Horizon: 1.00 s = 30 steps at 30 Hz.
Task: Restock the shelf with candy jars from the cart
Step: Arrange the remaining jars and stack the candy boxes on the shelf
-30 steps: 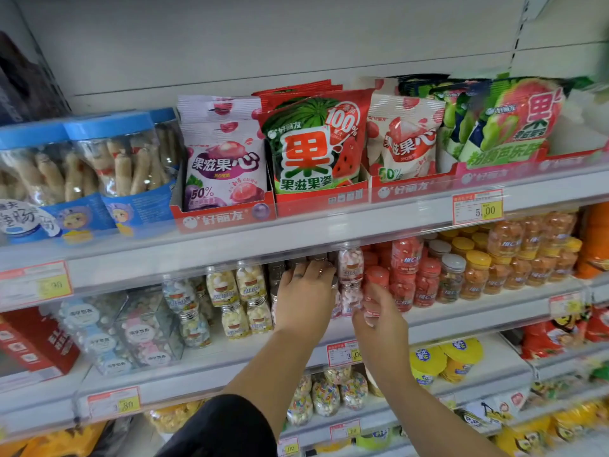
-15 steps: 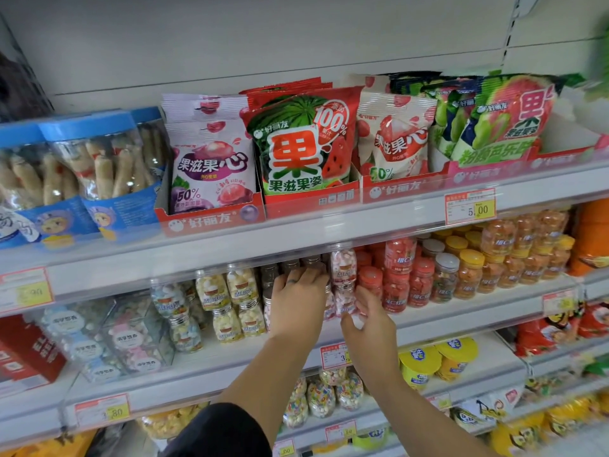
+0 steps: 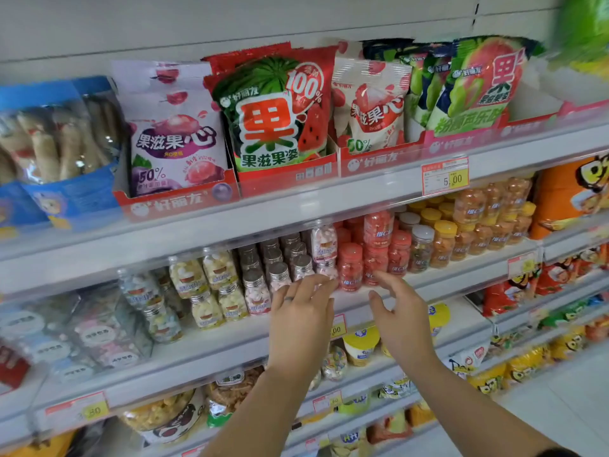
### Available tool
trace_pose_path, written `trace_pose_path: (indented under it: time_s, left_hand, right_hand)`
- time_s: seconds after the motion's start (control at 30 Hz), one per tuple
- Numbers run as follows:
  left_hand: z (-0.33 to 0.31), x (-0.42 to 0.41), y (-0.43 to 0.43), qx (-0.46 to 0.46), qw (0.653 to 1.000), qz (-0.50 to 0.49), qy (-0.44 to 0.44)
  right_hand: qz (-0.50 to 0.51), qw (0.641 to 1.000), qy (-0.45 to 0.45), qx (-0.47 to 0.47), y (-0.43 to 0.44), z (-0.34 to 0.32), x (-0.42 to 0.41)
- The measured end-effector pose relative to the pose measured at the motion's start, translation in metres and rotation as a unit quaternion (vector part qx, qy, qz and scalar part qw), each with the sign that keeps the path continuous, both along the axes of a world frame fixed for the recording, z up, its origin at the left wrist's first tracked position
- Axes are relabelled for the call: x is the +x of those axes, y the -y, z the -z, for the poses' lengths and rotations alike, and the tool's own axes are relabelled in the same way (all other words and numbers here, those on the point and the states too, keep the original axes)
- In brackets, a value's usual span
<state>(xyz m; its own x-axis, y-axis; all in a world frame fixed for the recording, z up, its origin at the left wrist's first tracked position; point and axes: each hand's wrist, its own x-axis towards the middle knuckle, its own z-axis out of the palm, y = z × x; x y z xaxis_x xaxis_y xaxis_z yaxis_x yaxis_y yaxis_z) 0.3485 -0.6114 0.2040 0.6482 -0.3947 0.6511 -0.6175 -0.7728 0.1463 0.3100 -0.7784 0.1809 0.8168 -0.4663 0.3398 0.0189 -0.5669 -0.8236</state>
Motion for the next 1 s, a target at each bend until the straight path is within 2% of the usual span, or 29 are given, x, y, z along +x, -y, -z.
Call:
trace_pose_path:
  time_s: [0.07, 0.13, 0.23, 0.3, 0.47, 0.63, 0.87, 0.93, 1.0]
  left_hand:
    - [0.011, -0.008, 0.012, 0.020, 0.999, 0.037, -0.031]
    - [0.015, -0.019, 0.023, 0.087, 0.990, 0.047, -0.101]
    - [0.015, -0.027, 0.036, 0.238, 0.947, 0.018, -0.215]
    - [0.015, -0.026, 0.044, 0.317, 0.925, -0.008, -0.210]
    - [0.031, -0.020, 0.054, 0.361, 0.912, -0.061, -0.186]
    - [0.042, -0.023, 0.066, 0.361, 0.908, -0.097, -0.190]
    - [0.048, -0.024, 0.066, 0.371, 0.905, -0.110, -0.176]
    - [0.048, -0.025, 0.068, 0.351, 0.910, -0.115, -0.188]
    - [0.045, -0.028, 0.074, 0.255, 0.946, -0.102, -0.170]
  right_hand:
    - [-0.021, 0.996, -0.005, -0.088, 0.016, 0.007, 0.002]
    - [-0.049, 0.983, -0.014, -0.179, 0.028, 0.017, 0.004]
    - [-0.086, 0.947, -0.026, -0.308, 0.039, 0.032, 0.004]
    - [-0.119, 0.918, -0.035, -0.376, 0.050, 0.038, 0.005]
    - [-0.201, 0.828, -0.050, -0.522, 0.088, 0.046, 0.014]
    - [-0.235, 0.798, -0.006, -0.554, 0.106, 0.048, 0.024]
    - [-0.259, 0.798, -0.009, -0.545, 0.108, 0.050, 0.025]
    - [-0.274, 0.808, 0.010, -0.522, 0.110, 0.045, 0.024]
    - [-0.277, 0.856, 0.050, -0.435, 0.113, 0.032, 0.021]
